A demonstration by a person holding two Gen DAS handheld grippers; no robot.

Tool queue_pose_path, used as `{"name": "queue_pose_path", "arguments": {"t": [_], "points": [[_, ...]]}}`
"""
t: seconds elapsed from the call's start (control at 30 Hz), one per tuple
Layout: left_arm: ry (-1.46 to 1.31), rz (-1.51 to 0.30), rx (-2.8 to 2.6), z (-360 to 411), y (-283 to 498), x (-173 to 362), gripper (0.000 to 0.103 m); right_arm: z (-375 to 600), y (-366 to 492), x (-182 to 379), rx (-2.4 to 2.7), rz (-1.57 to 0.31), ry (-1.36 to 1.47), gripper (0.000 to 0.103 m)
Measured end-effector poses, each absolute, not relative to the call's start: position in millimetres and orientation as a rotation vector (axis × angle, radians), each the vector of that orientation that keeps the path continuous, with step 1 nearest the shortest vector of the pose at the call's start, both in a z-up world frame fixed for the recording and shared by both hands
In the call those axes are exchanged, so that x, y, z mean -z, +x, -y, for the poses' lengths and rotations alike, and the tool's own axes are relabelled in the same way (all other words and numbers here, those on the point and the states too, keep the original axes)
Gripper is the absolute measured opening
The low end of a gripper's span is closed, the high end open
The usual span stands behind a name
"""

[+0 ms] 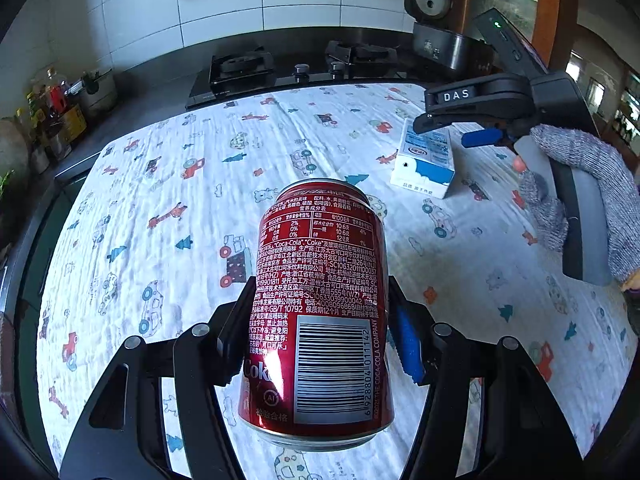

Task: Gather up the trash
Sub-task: 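Lift the Coke can with the left tool while the right tool grasps the milk carton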

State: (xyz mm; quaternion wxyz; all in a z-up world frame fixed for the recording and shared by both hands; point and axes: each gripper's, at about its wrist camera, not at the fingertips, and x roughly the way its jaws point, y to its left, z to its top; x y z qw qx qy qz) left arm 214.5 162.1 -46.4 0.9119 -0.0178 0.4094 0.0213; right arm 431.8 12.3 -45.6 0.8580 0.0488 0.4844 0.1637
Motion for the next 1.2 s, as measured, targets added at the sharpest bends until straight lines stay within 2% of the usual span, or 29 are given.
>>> {"name": "queue_pose_path", "arguments": {"t": [0.6,0.83,1.2], "points": [[-0.052,-0.847,-0.022,-163.7,220.7,55.1,0.060,-35.6,470.8,71.8,-0.223,-1.106,0.144,0.073],[-0.053,-0.848,-0.026,-164.5,220.8,56.0,0.060,-36.2,482.1,85.9,-0.218,-1.204,0.182,0.075],[-0.065,-0.837,-0.016,-153.6,217.0,51.9,0.060,-27.4,447.2,77.6,-0.321,-1.178,0.118,0.069]]}}
